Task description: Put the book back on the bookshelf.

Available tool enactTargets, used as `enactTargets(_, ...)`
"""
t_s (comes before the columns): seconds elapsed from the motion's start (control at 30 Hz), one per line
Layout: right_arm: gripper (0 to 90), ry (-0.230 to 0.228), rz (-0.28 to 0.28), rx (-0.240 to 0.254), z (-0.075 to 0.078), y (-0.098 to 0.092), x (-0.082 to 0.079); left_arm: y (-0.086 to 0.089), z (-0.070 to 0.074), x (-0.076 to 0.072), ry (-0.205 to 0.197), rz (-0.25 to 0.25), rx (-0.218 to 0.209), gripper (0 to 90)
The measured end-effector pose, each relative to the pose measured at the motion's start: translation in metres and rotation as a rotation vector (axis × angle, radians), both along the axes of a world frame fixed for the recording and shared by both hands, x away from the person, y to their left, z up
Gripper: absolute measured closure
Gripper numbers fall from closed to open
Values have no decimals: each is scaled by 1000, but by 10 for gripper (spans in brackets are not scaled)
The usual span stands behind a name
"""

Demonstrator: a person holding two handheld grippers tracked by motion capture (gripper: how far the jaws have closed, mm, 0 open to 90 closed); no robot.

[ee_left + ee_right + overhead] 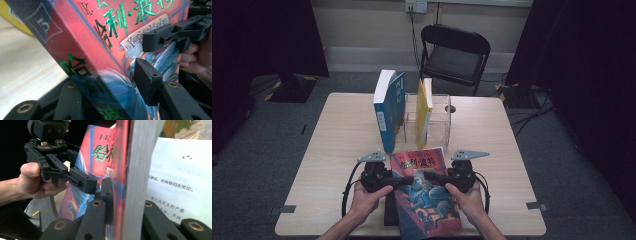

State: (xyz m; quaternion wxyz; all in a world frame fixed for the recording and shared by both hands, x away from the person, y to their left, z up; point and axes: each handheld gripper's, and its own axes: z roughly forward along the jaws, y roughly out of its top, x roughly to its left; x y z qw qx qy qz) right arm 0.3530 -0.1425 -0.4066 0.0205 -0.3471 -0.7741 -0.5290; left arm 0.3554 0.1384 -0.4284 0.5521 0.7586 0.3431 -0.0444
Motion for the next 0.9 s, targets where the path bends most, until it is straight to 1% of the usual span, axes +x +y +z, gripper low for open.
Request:
enactTargets(0.07, 822, -14, -1, 8, 6, -1, 1, 1, 8, 2, -13, 4, -18, 595)
enactTargets(0.17, 824, -54, -19, 34, 16, 0, 2, 3, 22, 6, -43, 17, -43, 624)
enactTargets(0.2, 824, -67, -25, 47, 20, 0, 3, 4, 27, 8, -57, 22, -42, 631)
enactTargets(0.27, 825, -95, -37, 62, 28, 0, 4, 3, 40, 9, -108, 40, -26, 639)
enactTargets(0.3, 826, -107, -44, 74, 32, 0, 5, 3, 47, 9, -125, 47, -28, 650)
enactTargets(0.33, 825, -124, -51, 84, 36, 0, 6, 4, 53, 10, -141, 56, -39, 668)
enactTargets(0.37, 825, -142, -56, 96, 41, 1, 7, 4, 58, 10, -167, 64, -43, 684)
enactTargets(0.4, 824, -153, -57, 101, 45, 0, 8, 4, 63, 10, -198, 65, -43, 698)
enactTargets(0.43, 822, -169, -61, 107, 49, 0, 8, 4, 67, 10, -221, 62, -44, 709)
enactTargets(0.47, 817, -186, -63, 112, 52, 0, 8, 4, 70, 10, -235, 57, -50, 722)
enactTargets(0.5, 810, -192, -62, 113, 54, 0, 7, 4, 71, 8, -252, 57, -51, 731)
enactTargets(0.57, 788, -202, -64, 108, 53, -1, 4, 3, 70, 4, -272, 43, -58, 735)
enactTargets(0.63, 749, -208, -57, 118, 51, -5, 0, 1, 69, -1, -292, 29, -69, 735)
enactTargets(0.67, 725, -211, -56, 116, 50, -8, -2, -1, 70, -5, -309, 23, -62, 735)
enactTargets(0.7, 691, -217, -61, 109, 49, -10, -5, -3, 71, -8, -323, 29, -54, 735)
enactTargets(0.77, 596, -231, -82, 89, 49, -14, -10, -4, 72, -13, -325, 20, -62, 731)
enactTargets(0.8, 566, -230, -78, 90, 49, -17, -12, -4, 72, -14, -330, 16, -65, 732)
enactTargets(0.83, 518, -231, -79, 87, 49, -21, -14, -4, 72, -15, -335, 15, -65, 732)
enactTargets(0.87, 476, -234, -92, 72, 48, -24, -17, -4, 72, -17, -339, 12, -57, 733)
enactTargets(0.9, 463, -236, -111, 58, 48, -28, -19, -4, 72, -17, -344, 15, -59, 735)
